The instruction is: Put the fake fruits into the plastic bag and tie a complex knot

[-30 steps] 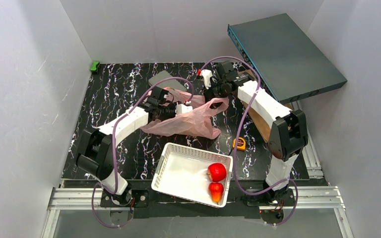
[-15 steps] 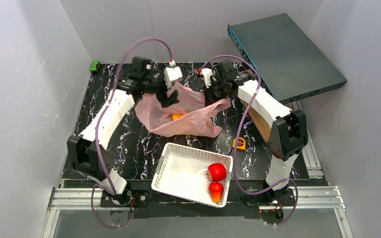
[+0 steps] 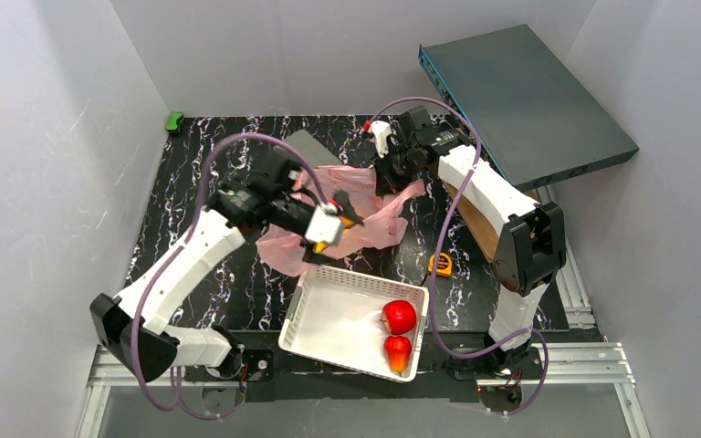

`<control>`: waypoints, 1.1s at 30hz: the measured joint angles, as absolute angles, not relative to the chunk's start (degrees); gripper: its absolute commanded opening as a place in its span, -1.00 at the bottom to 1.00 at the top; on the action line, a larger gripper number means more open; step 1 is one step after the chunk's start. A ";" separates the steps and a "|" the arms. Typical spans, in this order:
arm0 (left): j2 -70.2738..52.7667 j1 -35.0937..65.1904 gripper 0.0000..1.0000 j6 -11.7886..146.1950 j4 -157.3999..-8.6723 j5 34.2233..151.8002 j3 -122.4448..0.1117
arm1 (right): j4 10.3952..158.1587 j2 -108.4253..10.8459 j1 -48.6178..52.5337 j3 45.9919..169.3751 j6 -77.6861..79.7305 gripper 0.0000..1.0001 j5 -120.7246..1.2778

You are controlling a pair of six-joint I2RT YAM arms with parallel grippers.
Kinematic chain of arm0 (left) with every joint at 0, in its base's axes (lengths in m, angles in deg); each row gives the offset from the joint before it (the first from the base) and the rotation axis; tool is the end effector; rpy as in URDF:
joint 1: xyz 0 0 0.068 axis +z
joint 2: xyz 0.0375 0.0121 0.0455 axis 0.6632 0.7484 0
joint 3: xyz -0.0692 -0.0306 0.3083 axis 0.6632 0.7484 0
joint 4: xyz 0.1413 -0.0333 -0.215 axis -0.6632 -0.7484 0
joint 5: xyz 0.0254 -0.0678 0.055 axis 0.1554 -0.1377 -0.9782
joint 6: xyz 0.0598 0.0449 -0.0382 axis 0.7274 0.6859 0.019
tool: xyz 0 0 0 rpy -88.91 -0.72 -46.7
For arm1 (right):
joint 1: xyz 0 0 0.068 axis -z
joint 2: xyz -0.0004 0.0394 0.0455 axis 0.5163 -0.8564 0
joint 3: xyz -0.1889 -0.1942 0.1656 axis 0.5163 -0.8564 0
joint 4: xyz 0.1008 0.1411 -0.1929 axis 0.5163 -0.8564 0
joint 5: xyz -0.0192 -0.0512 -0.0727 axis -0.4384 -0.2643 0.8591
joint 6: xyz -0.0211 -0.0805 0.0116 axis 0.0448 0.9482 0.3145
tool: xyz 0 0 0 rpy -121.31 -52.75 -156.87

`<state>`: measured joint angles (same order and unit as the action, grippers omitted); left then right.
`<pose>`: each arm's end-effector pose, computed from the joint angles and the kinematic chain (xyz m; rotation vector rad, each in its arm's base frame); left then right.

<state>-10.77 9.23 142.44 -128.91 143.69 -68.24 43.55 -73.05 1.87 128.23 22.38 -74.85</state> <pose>0.1821 -0.1897 0.4262 1.7649 0.8830 -0.7839 0.3715 0.2405 0.3235 -1.0744 2.2011 0.5999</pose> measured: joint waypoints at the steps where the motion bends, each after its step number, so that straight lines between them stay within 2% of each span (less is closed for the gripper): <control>1: -10.43 6.26 0.59 144.74 -130.13 143.12 -66.86 | 43.53 -73.05 1.87 128.23 22.38 -0.97 -74.85; 5: -6.62 -2.88 0.58 149.87 -130.90 139.03 -62.73 | 43.53 -73.09 1.87 128.23 22.38 -0.97 -74.80; 8: -2.80 -8.25 0.67 152.08 -128.76 135.16 -59.80 | 43.53 -73.07 1.87 128.23 22.43 -0.97 -74.72; 18: 5.57 -18.66 0.89 154.00 -119.01 127.01 -56.57 | 43.68 -73.07 1.83 127.99 22.86 -0.97 -74.72; 30: 14.12 -23.05 0.85 155.71 -112.32 123.49 -54.71 | 44.69 -73.03 1.68 125.04 23.08 -0.97 -74.63; 33: 15.87 -23.23 0.74 155.75 -111.38 122.64 -54.71 | 44.78 -72.94 1.44 124.93 23.13 -0.97 -74.50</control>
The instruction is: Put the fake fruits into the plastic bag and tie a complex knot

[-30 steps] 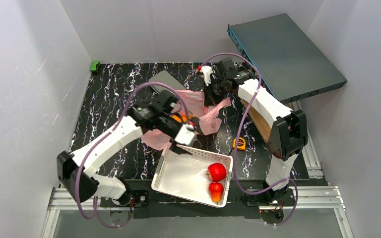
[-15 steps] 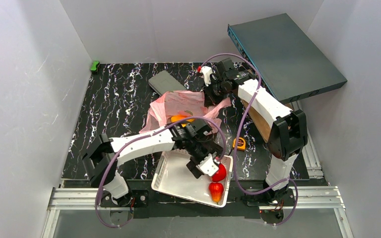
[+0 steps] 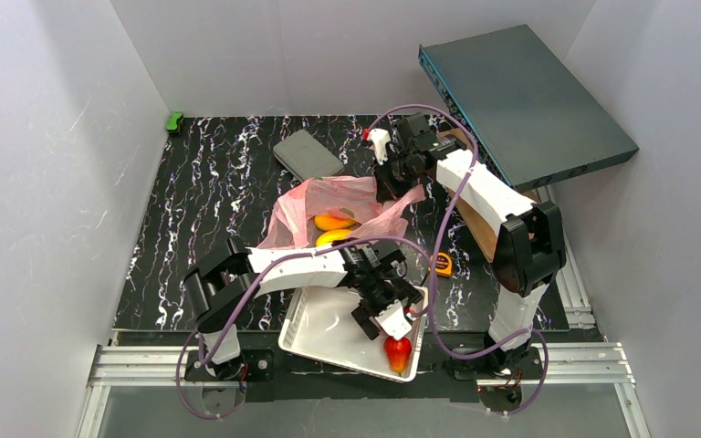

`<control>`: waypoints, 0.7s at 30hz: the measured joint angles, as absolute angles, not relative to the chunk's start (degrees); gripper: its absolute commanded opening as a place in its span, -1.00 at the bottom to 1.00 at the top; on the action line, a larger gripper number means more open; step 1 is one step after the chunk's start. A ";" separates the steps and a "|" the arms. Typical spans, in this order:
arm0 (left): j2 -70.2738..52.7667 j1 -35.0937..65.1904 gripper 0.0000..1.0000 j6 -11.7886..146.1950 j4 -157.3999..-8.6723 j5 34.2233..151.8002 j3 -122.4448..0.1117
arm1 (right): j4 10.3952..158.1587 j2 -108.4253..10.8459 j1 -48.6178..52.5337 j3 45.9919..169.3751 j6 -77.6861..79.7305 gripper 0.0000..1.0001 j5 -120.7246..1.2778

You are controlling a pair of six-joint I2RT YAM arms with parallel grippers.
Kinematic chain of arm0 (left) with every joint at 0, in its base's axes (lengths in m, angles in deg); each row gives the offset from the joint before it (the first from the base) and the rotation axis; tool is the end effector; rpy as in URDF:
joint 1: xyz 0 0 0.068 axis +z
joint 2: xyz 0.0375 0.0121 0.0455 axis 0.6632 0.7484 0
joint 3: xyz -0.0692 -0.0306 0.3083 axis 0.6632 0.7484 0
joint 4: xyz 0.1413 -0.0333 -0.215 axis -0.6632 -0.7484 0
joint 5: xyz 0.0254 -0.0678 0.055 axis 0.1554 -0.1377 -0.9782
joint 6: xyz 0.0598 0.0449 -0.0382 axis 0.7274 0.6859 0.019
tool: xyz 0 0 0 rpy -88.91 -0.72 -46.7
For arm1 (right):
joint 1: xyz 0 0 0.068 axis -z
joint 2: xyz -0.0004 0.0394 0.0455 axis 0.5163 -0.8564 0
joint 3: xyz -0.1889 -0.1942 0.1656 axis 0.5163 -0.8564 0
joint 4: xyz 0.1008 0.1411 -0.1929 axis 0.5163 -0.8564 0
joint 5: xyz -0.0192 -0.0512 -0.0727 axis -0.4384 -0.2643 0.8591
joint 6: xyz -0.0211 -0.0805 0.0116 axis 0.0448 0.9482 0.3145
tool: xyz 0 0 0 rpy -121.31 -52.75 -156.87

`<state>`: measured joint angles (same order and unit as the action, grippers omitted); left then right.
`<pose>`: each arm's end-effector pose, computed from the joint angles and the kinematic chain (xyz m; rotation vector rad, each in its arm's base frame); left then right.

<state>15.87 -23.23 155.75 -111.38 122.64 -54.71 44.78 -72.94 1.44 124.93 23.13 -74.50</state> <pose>0.1183 -0.3571 0.2164 2.3992 0.5971 -0.7716 0.3668 0.2411 0.3066 -1.1011 2.2253 0.5922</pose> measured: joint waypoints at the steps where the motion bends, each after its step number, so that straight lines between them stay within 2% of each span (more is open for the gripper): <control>1: 16.37 -23.25 0.66 155.73 -111.14 122.31 -54.62 | 44.78 -72.87 1.41 124.93 23.15 -0.97 -74.47; 6: 16.96 -23.29 0.04 155.62 -109.72 121.22 -53.05 | 44.80 -72.46 1.33 124.82 23.32 -0.97 -74.47; 8: 16.17 -22.96 -0.08 154.48 -109.26 121.11 -52.24 | 44.80 -72.33 1.28 124.78 23.41 -0.97 -74.47; 13: 9.55 -20.62 -0.17 150.20 -111.82 121.87 -50.67 | 44.86 -72.22 1.28 124.23 23.61 -0.97 -74.50; 21: -8.59 -15.29 -0.18 144.06 -119.20 127.60 -54.25 | 44.80 -72.17 1.28 124.06 23.96 -0.97 -74.78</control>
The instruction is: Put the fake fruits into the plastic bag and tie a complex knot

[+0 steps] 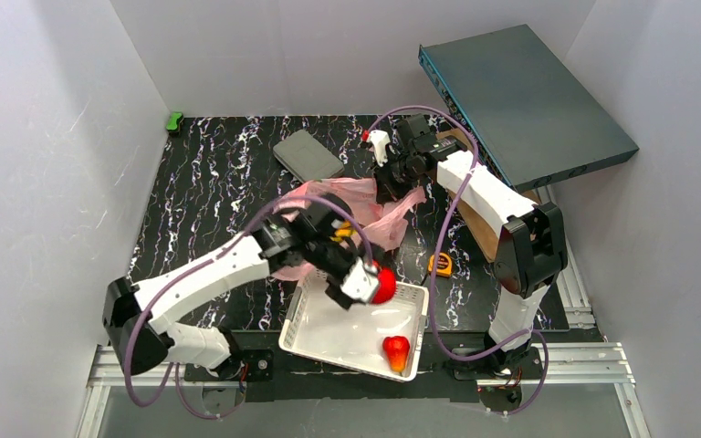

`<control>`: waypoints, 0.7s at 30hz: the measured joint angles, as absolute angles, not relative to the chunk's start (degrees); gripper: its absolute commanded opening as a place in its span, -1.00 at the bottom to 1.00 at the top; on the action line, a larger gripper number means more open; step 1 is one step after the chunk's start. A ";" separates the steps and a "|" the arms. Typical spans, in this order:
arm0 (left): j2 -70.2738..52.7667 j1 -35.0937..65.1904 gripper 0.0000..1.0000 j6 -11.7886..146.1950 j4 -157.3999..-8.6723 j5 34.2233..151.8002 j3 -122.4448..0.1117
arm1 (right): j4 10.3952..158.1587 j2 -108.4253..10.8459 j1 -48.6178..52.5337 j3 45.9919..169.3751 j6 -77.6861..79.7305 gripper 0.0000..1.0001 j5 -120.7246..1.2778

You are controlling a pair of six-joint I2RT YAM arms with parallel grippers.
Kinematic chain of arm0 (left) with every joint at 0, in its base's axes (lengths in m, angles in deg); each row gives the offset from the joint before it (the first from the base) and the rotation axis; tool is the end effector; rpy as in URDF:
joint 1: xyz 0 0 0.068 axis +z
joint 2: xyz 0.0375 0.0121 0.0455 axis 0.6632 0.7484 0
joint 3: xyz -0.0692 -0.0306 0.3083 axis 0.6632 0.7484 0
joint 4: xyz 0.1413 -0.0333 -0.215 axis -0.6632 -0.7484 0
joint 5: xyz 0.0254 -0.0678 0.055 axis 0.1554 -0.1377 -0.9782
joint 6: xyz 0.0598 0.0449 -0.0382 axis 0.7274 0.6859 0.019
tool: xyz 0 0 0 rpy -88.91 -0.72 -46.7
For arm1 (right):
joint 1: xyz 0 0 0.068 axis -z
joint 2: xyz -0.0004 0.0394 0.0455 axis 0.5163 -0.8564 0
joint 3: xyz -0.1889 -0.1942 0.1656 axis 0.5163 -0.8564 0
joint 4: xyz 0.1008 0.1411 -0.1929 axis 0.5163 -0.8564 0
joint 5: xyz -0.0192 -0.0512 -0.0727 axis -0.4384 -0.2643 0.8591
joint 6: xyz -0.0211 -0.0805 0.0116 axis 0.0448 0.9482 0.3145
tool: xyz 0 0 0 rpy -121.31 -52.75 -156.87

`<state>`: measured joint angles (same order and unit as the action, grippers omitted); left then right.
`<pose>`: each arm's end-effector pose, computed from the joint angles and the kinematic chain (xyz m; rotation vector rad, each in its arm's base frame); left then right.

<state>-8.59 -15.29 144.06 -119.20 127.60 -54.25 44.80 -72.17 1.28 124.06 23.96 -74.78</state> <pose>0.1135 -0.2651 0.3398 2.0879 0.7424 -0.7879 0.3623 0.2403 0.3072 -1.1214 2.2142 0.5935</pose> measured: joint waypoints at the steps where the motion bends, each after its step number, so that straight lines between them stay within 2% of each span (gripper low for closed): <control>1: -9.46 -13.50 -0.17 142.97 -120.30 128.58 -56.00 | 44.82 -72.13 1.28 124.06 23.93 -0.97 -74.87; 6: -8.90 -0.58 -0.17 138.42 -124.12 131.86 -66.08 | 44.80 -71.89 1.28 124.03 23.89 -0.97 -75.37; 12: -0.94 13.23 -0.19 136.45 -125.78 133.17 -71.58 | 44.82 -70.78 1.28 124.01 23.87 -0.97 -75.81; 19: 8.94 16.27 -0.16 146.55 -128.60 126.18 -69.75 | 44.82 -70.38 1.28 124.01 23.72 -0.97 -76.27; 21: 11.17 16.42 -0.09 148.71 -127.49 123.73 -68.59 | 44.82 -70.38 1.28 124.03 23.61 -0.97 -76.27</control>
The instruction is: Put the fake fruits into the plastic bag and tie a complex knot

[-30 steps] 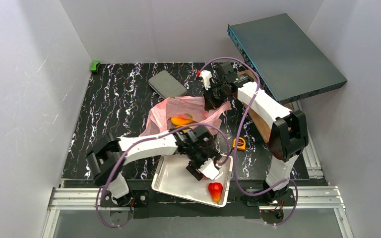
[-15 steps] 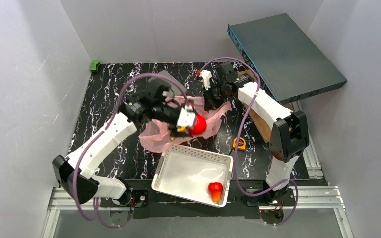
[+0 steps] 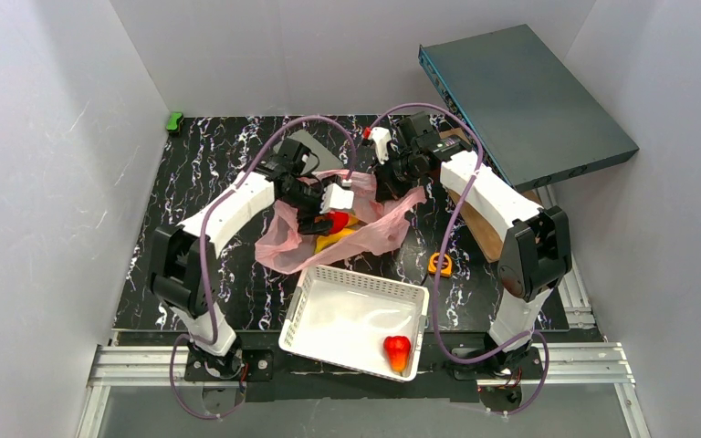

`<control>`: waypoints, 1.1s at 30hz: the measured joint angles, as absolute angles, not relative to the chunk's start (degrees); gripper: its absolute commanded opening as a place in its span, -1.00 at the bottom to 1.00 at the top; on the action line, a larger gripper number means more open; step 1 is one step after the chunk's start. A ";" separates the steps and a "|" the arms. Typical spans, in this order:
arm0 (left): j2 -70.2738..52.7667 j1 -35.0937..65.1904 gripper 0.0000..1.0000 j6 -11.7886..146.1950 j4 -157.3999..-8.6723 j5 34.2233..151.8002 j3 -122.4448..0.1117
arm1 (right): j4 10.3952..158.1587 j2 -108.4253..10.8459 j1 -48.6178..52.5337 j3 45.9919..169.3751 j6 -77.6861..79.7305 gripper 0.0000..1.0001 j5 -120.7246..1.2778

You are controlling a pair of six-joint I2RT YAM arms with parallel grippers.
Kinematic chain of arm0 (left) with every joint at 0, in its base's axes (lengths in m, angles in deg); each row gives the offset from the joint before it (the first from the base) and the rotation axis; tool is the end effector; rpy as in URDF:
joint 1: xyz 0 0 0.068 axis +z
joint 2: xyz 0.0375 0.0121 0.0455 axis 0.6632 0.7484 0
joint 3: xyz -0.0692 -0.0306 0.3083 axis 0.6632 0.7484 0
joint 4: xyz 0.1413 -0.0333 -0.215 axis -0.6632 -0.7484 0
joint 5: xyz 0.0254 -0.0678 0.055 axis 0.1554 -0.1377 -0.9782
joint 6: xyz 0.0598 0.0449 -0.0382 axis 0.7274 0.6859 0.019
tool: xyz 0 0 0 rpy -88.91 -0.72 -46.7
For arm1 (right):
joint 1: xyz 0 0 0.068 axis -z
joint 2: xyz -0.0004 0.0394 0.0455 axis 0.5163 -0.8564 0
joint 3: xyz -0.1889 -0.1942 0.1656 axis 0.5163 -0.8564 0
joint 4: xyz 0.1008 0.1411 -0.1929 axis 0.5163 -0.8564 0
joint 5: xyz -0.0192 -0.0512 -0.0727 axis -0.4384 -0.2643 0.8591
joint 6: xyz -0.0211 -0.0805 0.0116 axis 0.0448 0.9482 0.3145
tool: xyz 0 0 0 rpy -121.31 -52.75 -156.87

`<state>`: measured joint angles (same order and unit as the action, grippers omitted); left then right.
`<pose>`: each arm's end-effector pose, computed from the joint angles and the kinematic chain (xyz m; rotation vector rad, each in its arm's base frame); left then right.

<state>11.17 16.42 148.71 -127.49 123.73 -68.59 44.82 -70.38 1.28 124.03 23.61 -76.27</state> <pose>0.3138 -0.1982 0.3027 1.8815 1.4022 -0.5095 0.3555 0.2385 0.3205 -1.1182 2.1794 0.6258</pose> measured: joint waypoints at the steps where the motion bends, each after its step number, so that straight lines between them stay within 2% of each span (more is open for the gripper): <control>1: 12.13 16.47 0.02 149.63 -126.66 122.44 -67.78 | 44.82 -70.38 1.28 124.03 23.52 -0.97 -76.27; 6: 15.08 16.71 0.63 152.12 -123.51 118.05 -65.33 | 44.82 -70.38 1.28 124.03 23.43 -0.97 -76.22; 8: 15.19 16.77 0.80 152.50 -123.18 117.77 -65.31 | 44.82 -70.38 1.30 124.08 23.41 -0.97 -76.20; 9: 14.91 16.82 0.95 152.50 -123.12 117.96 -65.31 | 44.84 -70.40 1.33 124.10 23.41 -0.97 -76.22; 10: 14.51 16.86 0.96 152.45 -123.31 118.40 -65.33 | 44.84 -70.40 1.35 124.14 23.41 -0.97 -76.20; 26: 3.06 15.61 0.89 144.32 -130.59 136.34 -78.01 | 44.80 -71.61 1.72 124.65 23.50 -0.97 -76.22; 29: -0.61 9.71 0.78 144.76 -131.73 138.49 -76.15 | 44.82 -72.26 1.83 125.04 23.48 -0.97 -76.25; 33: -3.30 -1.46 0.46 145.52 -132.47 140.34 -70.88 | 44.80 -72.81 1.87 125.11 23.48 -0.97 -76.25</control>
<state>-3.30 -1.46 145.52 -132.47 140.34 -70.88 44.80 -72.81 1.87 125.11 23.48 -76.25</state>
